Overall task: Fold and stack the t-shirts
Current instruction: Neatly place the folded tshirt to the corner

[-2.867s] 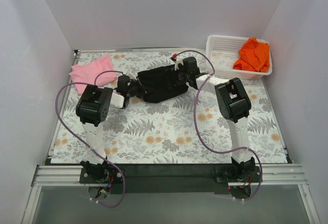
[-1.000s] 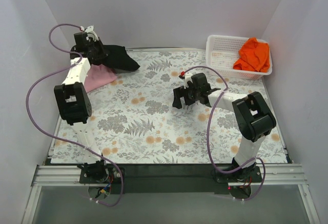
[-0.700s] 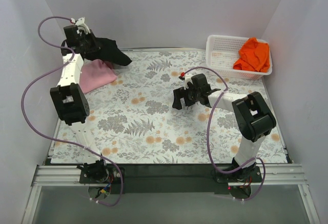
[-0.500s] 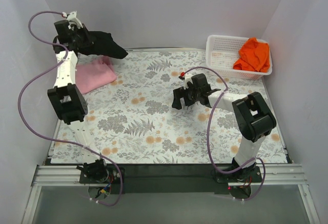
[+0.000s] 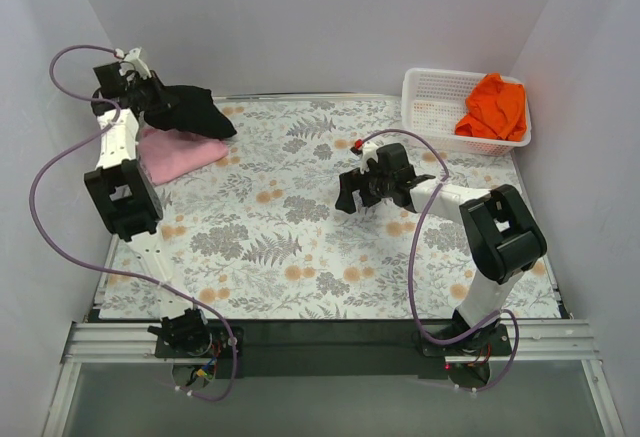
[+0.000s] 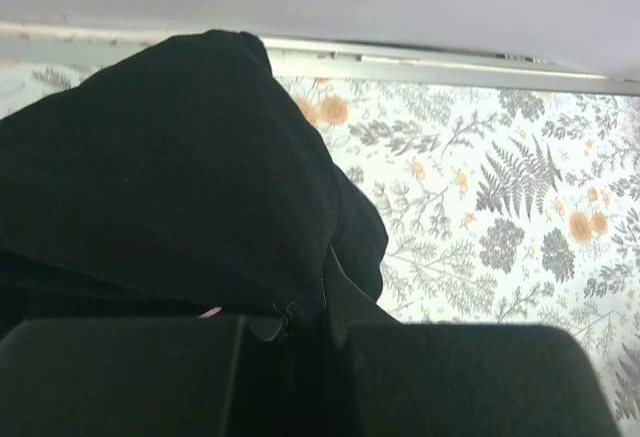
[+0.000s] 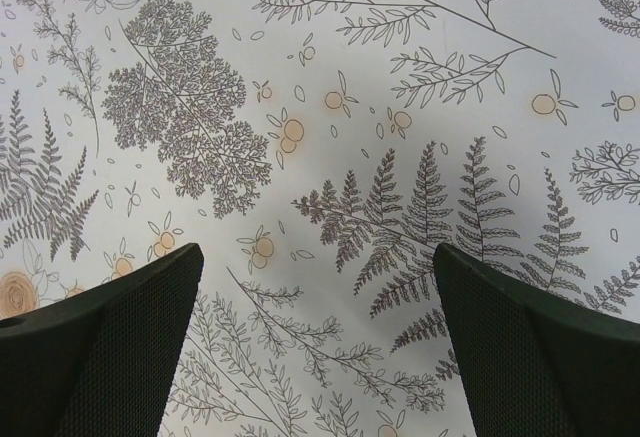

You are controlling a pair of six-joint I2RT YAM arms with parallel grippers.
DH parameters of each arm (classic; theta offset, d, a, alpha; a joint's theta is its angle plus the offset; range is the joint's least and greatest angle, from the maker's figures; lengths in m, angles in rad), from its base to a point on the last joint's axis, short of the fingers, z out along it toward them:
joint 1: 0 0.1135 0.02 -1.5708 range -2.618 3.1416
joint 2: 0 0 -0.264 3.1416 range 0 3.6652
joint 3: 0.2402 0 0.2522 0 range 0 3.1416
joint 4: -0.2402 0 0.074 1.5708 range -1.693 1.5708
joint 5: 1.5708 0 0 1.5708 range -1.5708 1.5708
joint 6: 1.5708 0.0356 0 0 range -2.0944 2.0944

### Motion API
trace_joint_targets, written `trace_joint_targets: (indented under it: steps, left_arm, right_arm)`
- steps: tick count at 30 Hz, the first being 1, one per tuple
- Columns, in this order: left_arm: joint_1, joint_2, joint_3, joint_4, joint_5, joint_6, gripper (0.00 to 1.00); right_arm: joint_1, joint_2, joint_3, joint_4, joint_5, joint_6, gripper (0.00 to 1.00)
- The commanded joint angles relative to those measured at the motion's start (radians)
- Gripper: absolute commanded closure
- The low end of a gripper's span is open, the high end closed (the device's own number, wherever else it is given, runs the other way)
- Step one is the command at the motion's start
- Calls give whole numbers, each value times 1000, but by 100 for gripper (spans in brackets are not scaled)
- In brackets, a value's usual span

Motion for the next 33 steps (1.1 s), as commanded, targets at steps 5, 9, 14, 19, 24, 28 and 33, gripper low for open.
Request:
trace_joint_targets:
  steps: [5, 9, 14, 19, 24, 28, 33]
  left_arm:
    - [77, -91, -109, 9, 84, 13, 100]
    - [97, -129, -157, -7, 78, 15, 100]
    - [128, -187, -253, 12, 32, 18, 100]
    - [145, -250, -391, 68, -69, 7, 100]
    - [173, -249, -441, 117, -143, -44, 100]
    - [171, -269, -483, 138, -221, -50, 100]
    - [171, -324, -551, 166, -341, -62, 46]
  right_arm:
    - [1, -26, 4, 43, -37, -1, 11]
    - [1, -19, 8, 54, -51, 3, 11]
    - [1, -15, 2, 72, -80, 13, 11]
    - [-1, -22, -5, 83, -96, 17, 11]
    - [2, -40, -24, 91, -93, 19, 11]
    - [2, -43, -27, 92, -91, 19, 11]
    - [2, -46, -25, 91, -91, 20, 11]
